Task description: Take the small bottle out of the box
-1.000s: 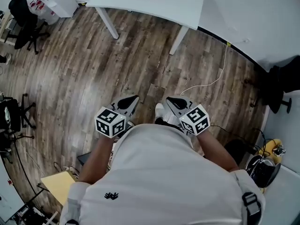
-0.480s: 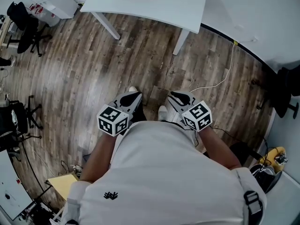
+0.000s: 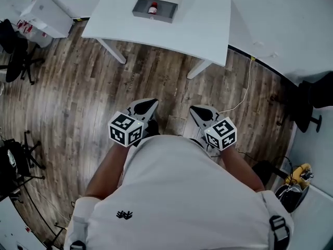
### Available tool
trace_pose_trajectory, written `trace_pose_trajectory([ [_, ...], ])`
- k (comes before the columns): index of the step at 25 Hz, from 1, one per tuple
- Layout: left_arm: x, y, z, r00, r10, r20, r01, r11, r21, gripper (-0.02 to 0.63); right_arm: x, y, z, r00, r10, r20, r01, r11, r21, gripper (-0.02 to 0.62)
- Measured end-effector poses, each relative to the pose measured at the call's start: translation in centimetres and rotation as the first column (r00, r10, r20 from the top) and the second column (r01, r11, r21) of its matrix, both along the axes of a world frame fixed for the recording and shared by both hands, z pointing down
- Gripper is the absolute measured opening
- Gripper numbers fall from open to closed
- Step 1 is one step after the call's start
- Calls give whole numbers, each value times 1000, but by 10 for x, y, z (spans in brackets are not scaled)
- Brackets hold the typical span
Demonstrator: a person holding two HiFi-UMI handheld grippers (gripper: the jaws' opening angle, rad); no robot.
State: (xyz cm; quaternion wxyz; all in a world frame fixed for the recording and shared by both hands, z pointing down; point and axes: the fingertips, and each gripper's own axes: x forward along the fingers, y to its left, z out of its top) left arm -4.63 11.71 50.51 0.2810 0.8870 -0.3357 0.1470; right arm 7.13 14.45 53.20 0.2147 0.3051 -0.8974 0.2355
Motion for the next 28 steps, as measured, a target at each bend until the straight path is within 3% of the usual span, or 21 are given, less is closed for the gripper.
trace_pose_trajectory([
  [8, -54, -91, 11, 997, 70, 34, -70, 998, -7, 26, -55, -63, -15, 998, 47, -42, -47, 999, 6, 6],
  [14, -59, -162, 14, 1000, -9, 25, 9, 1000, 7, 70, -56, -106, -8, 997, 37, -61, -37, 999, -13, 6],
  [21, -55, -251, 16, 993, -100, 65, 100, 995, 4, 118, -44, -188, -9, 1000, -19, -21, 20, 999, 26, 6],
  [28, -49, -341, 27, 976, -138, 168, 143, 990, -19, 164, -18, -267, -9, 997, -83, 3, 83, 996, 26, 6],
])
